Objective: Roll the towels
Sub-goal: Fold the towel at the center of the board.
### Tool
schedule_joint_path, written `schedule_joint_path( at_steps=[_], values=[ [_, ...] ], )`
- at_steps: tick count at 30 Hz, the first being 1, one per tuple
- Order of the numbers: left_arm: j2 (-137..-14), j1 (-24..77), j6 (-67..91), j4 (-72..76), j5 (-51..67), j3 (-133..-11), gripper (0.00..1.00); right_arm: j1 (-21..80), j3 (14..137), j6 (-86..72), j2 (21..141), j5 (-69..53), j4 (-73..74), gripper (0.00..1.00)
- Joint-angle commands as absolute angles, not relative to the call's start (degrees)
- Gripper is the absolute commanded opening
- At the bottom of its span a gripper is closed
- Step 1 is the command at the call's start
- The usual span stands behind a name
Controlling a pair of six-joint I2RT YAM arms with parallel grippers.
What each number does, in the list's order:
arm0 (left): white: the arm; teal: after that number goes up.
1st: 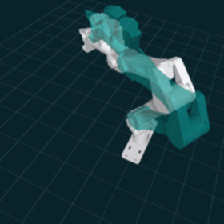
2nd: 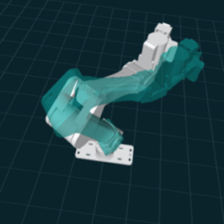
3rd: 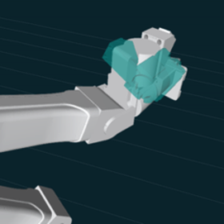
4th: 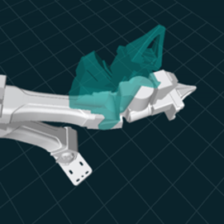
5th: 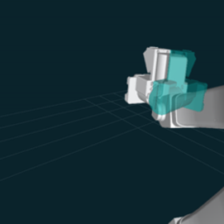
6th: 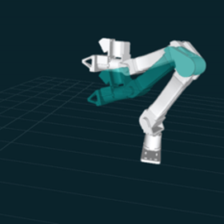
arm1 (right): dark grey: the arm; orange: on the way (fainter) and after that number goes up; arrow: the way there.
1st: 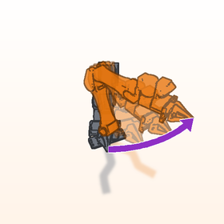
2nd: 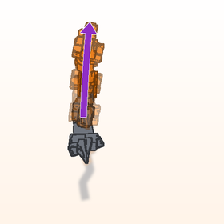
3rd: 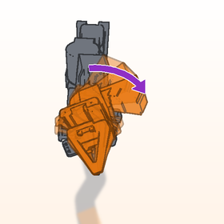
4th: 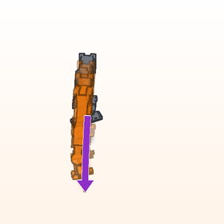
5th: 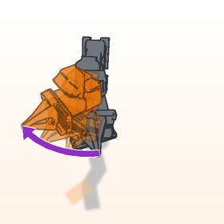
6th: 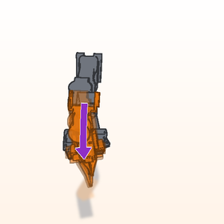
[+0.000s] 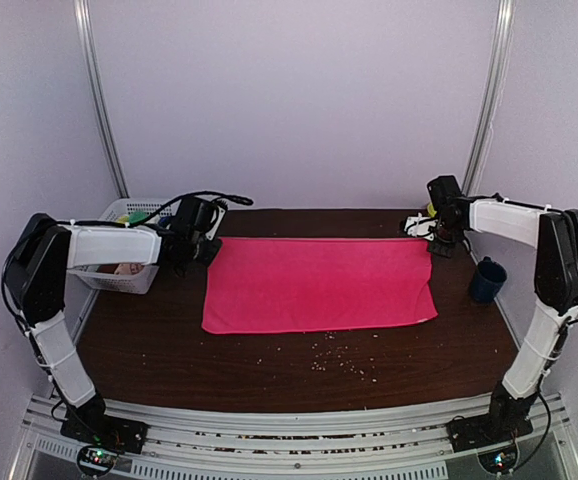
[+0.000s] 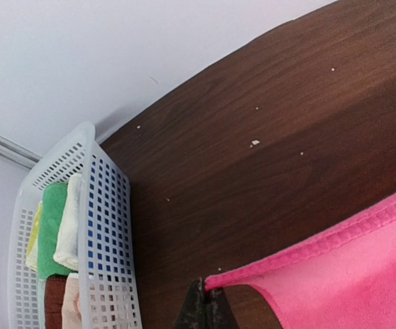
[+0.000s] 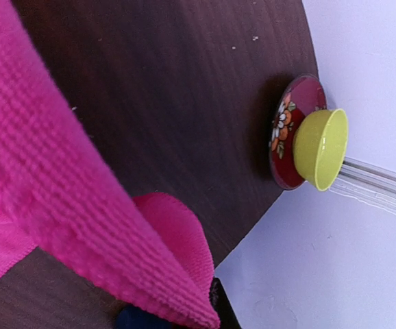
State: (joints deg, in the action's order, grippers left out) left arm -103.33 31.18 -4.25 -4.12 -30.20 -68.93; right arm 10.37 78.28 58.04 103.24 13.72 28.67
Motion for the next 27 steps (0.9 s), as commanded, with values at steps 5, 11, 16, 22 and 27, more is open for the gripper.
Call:
schedule_joint_path(
  at_steps=[5,11,16,22,27],
  values=[
    [-94.6,30.6,-0.4,5.4,-29.1,-59.3,0.00,10.3,71.2,57.4,97.0,10.5,27.2,0.00],
    [-96.8,30.7,-0.4,5.5,-35.3,-61.6,0.00,10.9,78.0,51.7,101.0,14.7,20.2,0.00],
    [-101.2,30.6,-2.6,4.9,-38.2,-65.8,0.00,11.1,85.4,50.4,107.5,15.5,21.1,0.00],
    [-105.9,30.7,-4.5,5.0,-39.7,-69.5,0.00,11.2,87.7,51.6,111.6,16.9,22.6,0.00],
    [-106.4,30.6,-5.1,5.3,-40.8,-70.3,0.00,11.6,90.7,53.4,115.3,18.0,27.5,0.00]
  ],
)
